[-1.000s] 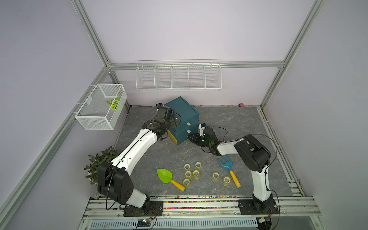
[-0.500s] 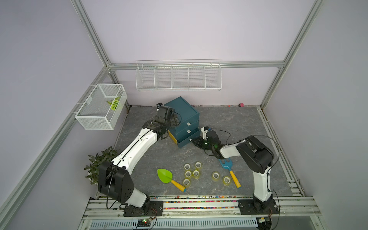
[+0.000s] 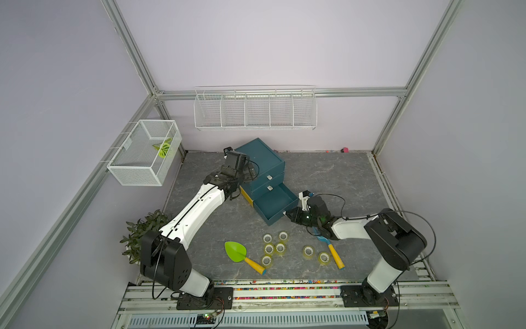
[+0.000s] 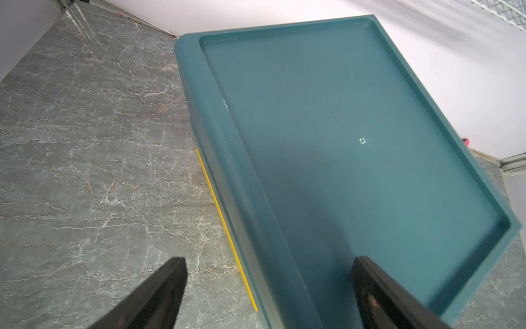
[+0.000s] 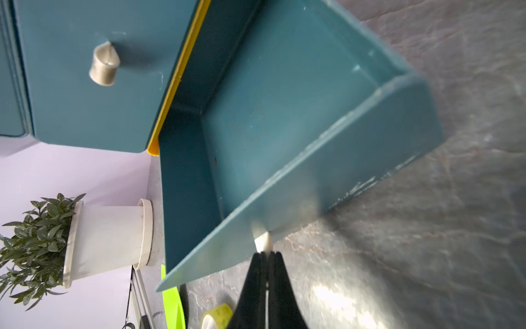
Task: Place the transparent tape into the drawer according to color
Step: Open the drawer in the storage box, then pick up the tape at the center of the board.
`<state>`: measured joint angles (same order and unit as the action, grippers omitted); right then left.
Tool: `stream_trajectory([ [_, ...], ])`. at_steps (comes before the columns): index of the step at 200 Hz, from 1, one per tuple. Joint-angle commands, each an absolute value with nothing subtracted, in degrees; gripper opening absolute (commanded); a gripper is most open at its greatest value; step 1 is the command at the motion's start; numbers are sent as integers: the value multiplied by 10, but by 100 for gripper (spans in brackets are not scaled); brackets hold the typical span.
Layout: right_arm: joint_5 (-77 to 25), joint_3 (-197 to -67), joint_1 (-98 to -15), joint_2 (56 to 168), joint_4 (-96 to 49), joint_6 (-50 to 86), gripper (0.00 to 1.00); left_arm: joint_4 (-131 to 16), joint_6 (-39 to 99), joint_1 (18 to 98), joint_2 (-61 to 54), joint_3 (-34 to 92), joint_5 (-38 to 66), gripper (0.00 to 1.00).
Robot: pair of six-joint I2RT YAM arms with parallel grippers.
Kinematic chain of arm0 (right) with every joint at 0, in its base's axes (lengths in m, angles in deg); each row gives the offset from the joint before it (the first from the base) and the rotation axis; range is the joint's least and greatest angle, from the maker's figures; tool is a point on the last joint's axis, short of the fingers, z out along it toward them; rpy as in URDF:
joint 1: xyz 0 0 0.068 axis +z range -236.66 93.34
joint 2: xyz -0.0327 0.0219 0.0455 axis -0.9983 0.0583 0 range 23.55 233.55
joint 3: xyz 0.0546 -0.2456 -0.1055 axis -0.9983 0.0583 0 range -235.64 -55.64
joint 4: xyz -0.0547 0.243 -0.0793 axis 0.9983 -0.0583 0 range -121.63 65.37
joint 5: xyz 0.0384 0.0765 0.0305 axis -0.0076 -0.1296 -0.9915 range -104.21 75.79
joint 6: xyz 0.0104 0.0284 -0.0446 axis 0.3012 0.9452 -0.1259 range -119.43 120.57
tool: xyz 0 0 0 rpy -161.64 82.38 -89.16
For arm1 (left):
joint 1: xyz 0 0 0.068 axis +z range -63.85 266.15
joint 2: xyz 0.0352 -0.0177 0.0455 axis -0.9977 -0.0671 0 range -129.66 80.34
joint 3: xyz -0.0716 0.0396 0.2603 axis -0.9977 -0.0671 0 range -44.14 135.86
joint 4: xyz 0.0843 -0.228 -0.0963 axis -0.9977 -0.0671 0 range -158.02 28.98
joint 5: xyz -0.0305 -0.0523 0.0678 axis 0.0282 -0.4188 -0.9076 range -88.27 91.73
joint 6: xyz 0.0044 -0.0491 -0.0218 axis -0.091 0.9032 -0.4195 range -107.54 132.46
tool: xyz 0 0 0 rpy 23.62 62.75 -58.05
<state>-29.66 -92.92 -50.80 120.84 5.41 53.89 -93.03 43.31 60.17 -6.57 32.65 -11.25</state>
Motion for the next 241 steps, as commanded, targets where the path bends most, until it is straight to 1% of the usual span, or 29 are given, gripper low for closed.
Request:
stream_trajectory([
  [1, -283, -931, -511, 1188, -24, 507, 9, -1002, 418, 605, -87, 321, -102, 96],
  [18, -275, -932, -511, 1168, -48, 496, 36, -1002, 419, 605, -84, 321, -100, 98],
  [24, -269, -932, -511, 1157, -61, 490, 44, -1002, 419, 605, -82, 321, -99, 98],
  [32, -263, -931, -510, 1138, -79, 482, 49, -1002, 419, 605, -76, 321, -99, 100],
  [49, -260, -939, -509, 1094, -141, 454, 56, -1002, 420, 605, -62, 322, -97, 100],
  [65, -245, -961, -505, 1052, -244, 414, 58, -1006, 425, 605, -44, 325, -90, 100],
  [99, -214, -989, -485, 980, -432, 341, 61, -1007, 421, 601, 4, 325, -41, 100],
  [122, -204, -994, -460, 961, -524, 321, 63, -1004, 423, 597, 45, 306, -11, 100],
  [145, -175, -1002, -414, 972, -600, 312, 64, -1012, 417, 594, 77, 285, -2, 100],
  [162, -155, -1004, -379, 984, -629, 318, 65, -1013, 406, 594, 99, 270, 1, 100],
  [190, -122, -1002, -343, 1006, -644, 323, 65, -996, 391, 594, 128, 237, -9, 100],
  [241, -88, -1013, -322, 1056, -636, 322, 67, -996, 383, 594, 131, 220, -23, 100],
])
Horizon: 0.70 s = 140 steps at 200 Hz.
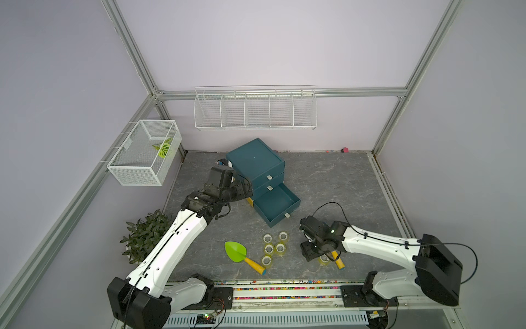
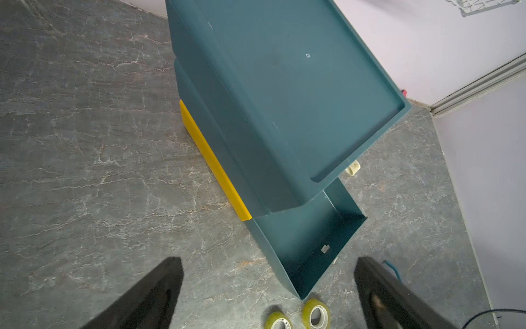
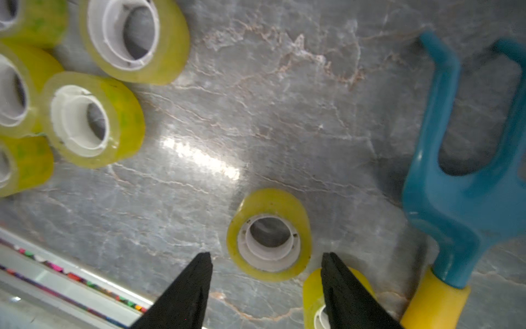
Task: Place the transparent tape into the drawer according to color
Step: Pick up the tape at the center of the board.
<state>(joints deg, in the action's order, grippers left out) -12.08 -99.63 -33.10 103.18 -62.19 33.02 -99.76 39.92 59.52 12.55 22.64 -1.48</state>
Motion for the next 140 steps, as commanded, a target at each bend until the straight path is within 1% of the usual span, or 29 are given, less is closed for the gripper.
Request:
stream_trajectory([
  [1, -88, -1013, -321, 1058, -635, 322, 67, -996, 382, 594, 130, 220, -23, 100],
  [39, -99, -1019, -309, 1084, -616, 323, 66, -994, 381, 594, 131, 215, -33, 100],
  [83, -134, -1014, -308, 1100, -594, 326, 58, -993, 380, 594, 133, 210, -42, 100],
  [104, -148, -1017, -308, 1103, -582, 330, 51, -993, 379, 594, 132, 207, -43, 100],
  [122, -161, -1027, -310, 1085, -564, 330, 46, -992, 379, 594, 132, 206, -42, 100],
  [140, -177, -1055, -324, 1057, -553, 320, 45, -989, 378, 594, 133, 202, -42, 100],
])
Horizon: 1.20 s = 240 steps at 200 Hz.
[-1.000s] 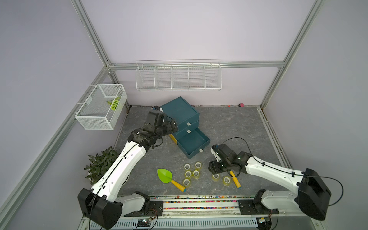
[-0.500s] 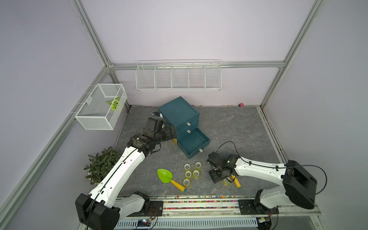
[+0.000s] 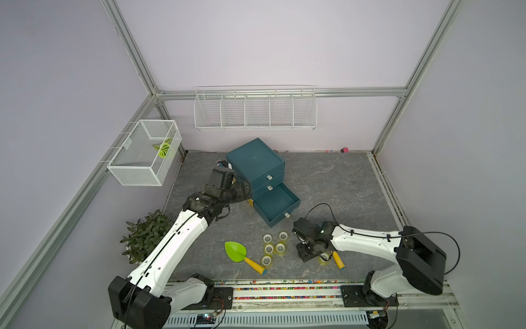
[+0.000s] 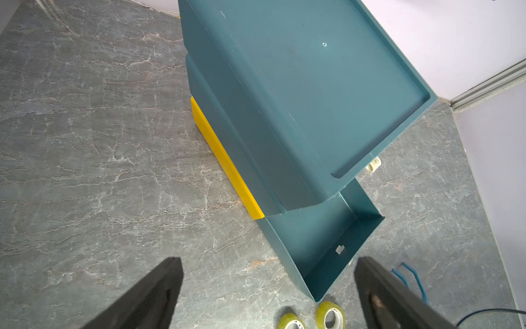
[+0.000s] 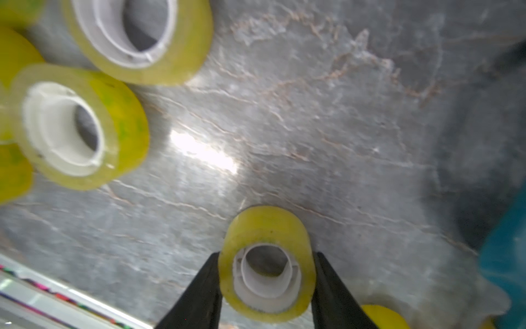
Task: Place the transparent tape into the drawer according to color
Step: Pick up the tape at the center of the board, then place the tape in the drawer.
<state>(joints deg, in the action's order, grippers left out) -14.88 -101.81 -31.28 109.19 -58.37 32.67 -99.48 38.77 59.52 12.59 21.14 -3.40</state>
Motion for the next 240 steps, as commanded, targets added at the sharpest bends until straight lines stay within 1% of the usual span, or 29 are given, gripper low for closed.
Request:
stream_trajectory([
  [1, -177, -1058, -326, 1056, -552, 319, 45, -989, 378, 594, 133, 202, -43, 100],
  [21, -171, -1113, -353, 1040, -548, 310, 44, -985, 377, 594, 135, 196, -41, 100],
  [36, -173, -1163, -380, 1051, -542, 290, 44, -982, 375, 594, 136, 191, -39, 100],
  [80, -174, -1283, -441, 1177, -517, 256, 44, -968, 370, 594, 140, 177, -29, 100],
  [128, -162, -1320, -458, 1267, -452, 255, 43, -968, 369, 594, 136, 176, -28, 100],
  [137, -162, -1332, -459, 1280, -462, 259, 45, -968, 369, 594, 136, 175, -28, 100],
  [147, -161, -1337, -460, 1290, -465, 262, 48, -969, 369, 594, 136, 175, -29, 100],
  [170, -158, -1339, -459, 1299, -468, 269, 58, -970, 369, 594, 135, 175, -30, 100],
  [191, -155, -1338, -459, 1293, -469, 272, 62, -971, 368, 594, 133, 176, -30, 100],
  [210, -150, -1332, -459, 1280, -464, 276, 64, -971, 368, 594, 131, 175, -29, 100],
  [240, -141, -1316, -459, 1233, -466, 282, 63, -971, 368, 594, 130, 175, -30, 100],
])
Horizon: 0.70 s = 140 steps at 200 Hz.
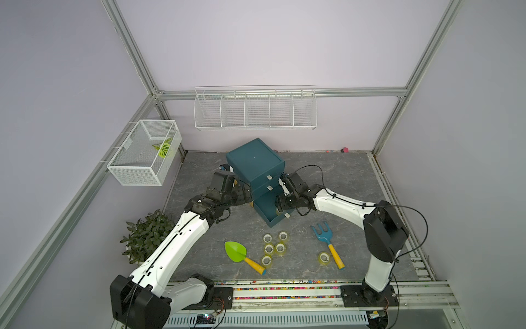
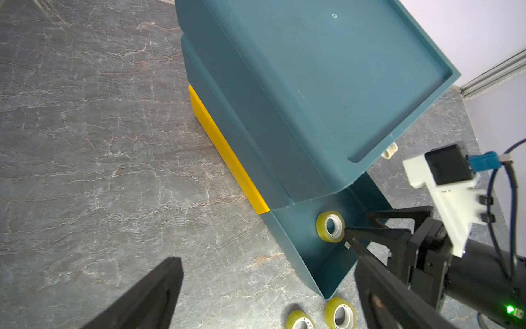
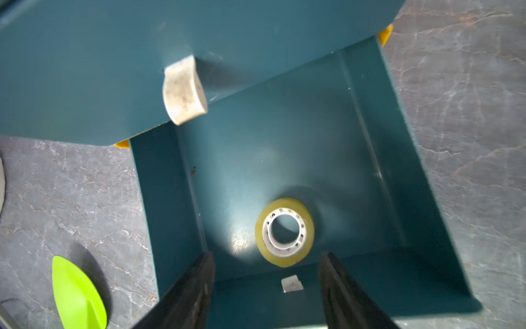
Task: Place the transparent tape into the drawer according to color
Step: Place the tape in the drawer, then pick up the tape at the center of the board.
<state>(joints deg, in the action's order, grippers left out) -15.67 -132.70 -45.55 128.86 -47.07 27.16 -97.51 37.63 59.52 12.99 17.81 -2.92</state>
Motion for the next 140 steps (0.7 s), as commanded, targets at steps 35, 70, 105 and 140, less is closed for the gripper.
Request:
stream_trajectory([
  [35, -144, -1249, -452, 1142, -463, 289, 62, -971, 367, 594, 128, 175, -27, 100],
  [70, -153, -1150, -447, 1047, -466, 287, 63, -982, 382, 585, 128, 177, -10, 100],
  [105, -182, -1072, -444, 980, -499, 279, 63, -1003, 408, 540, 135, 171, -11, 100],
  [140, -159, -1004, -428, 936, -561, 304, 63, -992, 429, 529, 152, 132, 28, 100],
])
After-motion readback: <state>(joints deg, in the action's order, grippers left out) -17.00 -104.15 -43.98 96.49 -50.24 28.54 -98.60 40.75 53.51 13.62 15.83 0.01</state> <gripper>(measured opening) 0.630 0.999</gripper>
